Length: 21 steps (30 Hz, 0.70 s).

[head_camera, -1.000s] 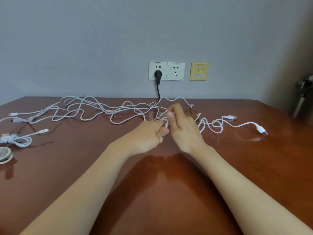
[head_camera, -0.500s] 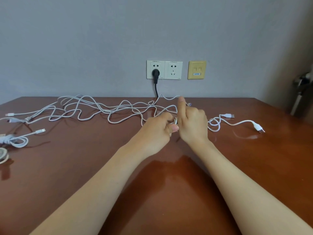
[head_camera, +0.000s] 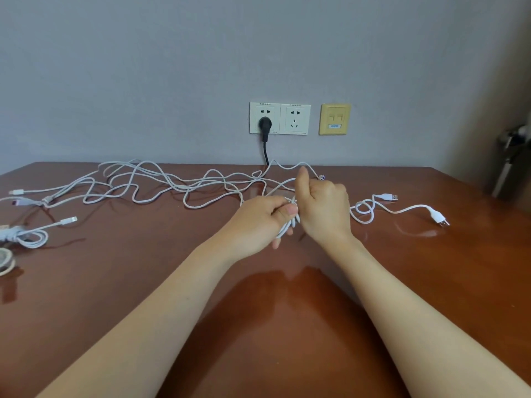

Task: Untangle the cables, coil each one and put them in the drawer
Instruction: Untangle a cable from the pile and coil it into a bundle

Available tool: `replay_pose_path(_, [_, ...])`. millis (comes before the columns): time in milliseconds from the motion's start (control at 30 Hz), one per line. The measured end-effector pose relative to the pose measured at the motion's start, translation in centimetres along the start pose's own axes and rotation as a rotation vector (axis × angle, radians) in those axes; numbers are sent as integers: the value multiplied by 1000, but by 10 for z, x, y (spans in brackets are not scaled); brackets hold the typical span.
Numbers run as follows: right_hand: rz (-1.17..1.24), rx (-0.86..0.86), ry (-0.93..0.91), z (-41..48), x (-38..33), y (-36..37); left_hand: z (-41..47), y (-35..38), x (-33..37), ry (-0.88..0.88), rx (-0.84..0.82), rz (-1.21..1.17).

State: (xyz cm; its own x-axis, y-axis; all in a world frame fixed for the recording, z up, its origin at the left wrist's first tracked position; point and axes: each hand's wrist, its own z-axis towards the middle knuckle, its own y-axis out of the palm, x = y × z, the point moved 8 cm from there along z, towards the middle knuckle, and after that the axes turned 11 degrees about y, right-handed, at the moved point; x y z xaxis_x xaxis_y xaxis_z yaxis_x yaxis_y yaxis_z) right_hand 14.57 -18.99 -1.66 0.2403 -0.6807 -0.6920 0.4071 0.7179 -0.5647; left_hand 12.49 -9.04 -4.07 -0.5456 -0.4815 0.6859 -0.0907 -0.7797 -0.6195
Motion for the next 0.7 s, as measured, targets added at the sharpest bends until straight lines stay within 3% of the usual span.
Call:
replay_pose_path(67, [113, -12, 28, 5, 6, 0, 0, 6, -4, -37, -15, -132])
replay_pose_path(200, [396, -423, 169, 2, 15, 15, -1, 15, -7, -75, -12, -303])
replay_pose_path(333, [607, -579, 369, 5, 31, 20, 0, 7, -1, -1, 28, -479])
replay_pose_path(433, [832, -720, 333, 0, 22, 26, 1, 2, -4, 11, 70, -477])
replay_pose_path(700, [1303, -895, 572, -8, 18, 48, 5, -14, -7, 56, 206, -435])
